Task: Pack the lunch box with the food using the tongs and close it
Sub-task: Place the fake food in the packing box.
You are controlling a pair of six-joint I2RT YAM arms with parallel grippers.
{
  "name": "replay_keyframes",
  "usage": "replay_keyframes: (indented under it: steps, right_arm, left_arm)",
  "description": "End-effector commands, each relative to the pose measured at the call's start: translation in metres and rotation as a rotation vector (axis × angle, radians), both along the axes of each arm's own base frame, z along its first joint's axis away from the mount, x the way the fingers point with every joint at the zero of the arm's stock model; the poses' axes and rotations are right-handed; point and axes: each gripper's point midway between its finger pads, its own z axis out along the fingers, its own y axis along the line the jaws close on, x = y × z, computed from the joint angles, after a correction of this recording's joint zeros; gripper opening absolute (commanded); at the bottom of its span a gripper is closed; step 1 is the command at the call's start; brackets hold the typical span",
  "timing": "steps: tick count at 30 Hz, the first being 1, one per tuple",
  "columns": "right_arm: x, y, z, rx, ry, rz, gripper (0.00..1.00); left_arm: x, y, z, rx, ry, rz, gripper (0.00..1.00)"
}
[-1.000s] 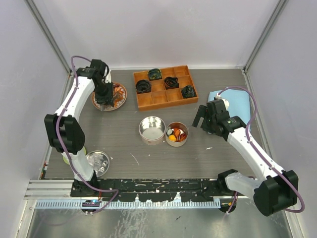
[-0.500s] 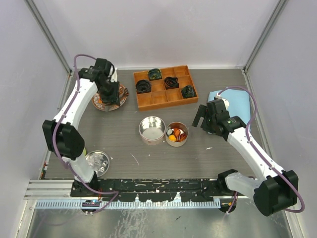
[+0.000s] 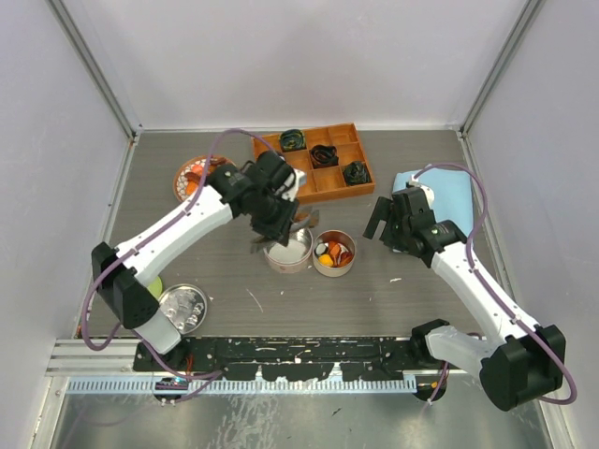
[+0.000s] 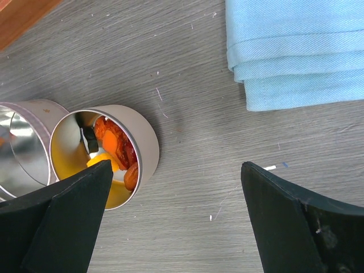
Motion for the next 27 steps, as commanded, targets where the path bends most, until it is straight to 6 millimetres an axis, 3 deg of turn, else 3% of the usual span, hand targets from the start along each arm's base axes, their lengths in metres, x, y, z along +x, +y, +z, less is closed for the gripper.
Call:
replay_keyframes:
  steps: [1,5,8,16,23,27]
  right_arm:
    - [0.008,-0.003,0.018,0.019,-0.076,-0.038,1.00]
    - [0.007,-0.004,0.020,0.019,-0.084,-0.044,1.00]
    - [0.006,-0.006,0.020,0.010,-0.085,-0.047,1.00]
    - [0.005,-0.008,0.019,0.001,-0.080,-0.048,1.00]
    - [0.005,-0.008,0.017,-0.004,-0.075,-0.045,1.00]
    - [0.005,-0.008,0.018,0.000,-0.075,-0.045,1.00]
  left_arm:
    - [-0.023,-0.042,0.005,-0.053,-0.010,-0.058,0.32]
    - [-0.040,-0.072,0.002,-0.068,0.007,-0.132,0.32]
    - [-0.050,-0.081,-0.008,-0.041,0.031,-0.184,0.32]
    - [-0.060,-0.082,-0.021,0.007,0.058,-0.242,0.37]
    - [-0.058,-0.082,-0.014,0.009,0.044,-0.254,0.47]
    - [-0.055,-0.080,-0.005,0.000,0.016,-0.246,0.48]
